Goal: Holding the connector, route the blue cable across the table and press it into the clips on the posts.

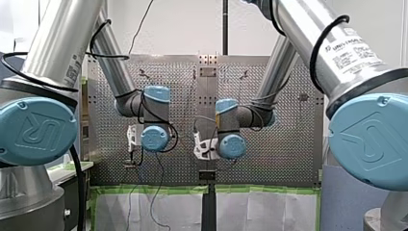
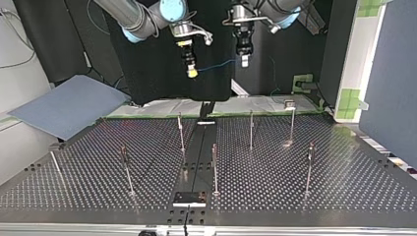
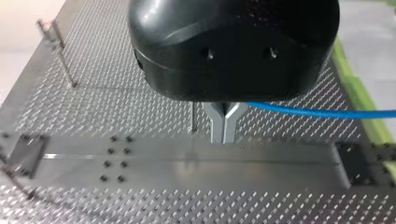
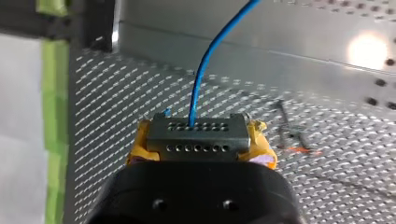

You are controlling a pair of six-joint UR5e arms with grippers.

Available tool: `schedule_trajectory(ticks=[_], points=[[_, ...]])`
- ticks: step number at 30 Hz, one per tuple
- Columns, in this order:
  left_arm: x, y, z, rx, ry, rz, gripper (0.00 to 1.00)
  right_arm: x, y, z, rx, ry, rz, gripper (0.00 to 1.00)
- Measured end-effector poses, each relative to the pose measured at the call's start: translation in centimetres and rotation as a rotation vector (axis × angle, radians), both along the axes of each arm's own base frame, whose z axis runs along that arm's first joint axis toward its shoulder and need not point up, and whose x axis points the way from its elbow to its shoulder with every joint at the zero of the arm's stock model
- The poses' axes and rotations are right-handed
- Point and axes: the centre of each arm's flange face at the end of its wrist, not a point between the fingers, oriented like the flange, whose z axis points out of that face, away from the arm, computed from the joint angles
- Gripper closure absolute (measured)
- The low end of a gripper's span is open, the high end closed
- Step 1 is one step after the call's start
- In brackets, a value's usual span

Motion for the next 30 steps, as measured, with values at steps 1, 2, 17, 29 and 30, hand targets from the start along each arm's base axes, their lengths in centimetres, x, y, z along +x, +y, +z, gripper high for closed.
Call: schedule_trajectory(ticks=[1,2,17,29,30], points=[[0.2,0.1,0.3,-0.004,-0.003,0.009,1.0,0.2,-0.2,0.5,0.0,-0.012,0.004,1.0],[0.5,0.4,0.7,-0.009,-0.007,0.021,1.0,0.4,-0.4,1.0,0.0,-0.024,0.008,1.0],[4.2,4.8,6.2,-0.041,-0.044,0.206,1.0,4.6,-2.7,13.7,-0.023,-0.237,0.144,1.0],[7.1,8.1,11.9,-0.105,-0.11,0.316,1.0,8.0,-2.8,19.1,-0.046,-0.288,0.269,1.0],[7.2,8.3,12.4,-0.115,-0.118,0.324,1.0,8.3,-3.0,19.1,-0.046,-0.289,0.274,1.0]])
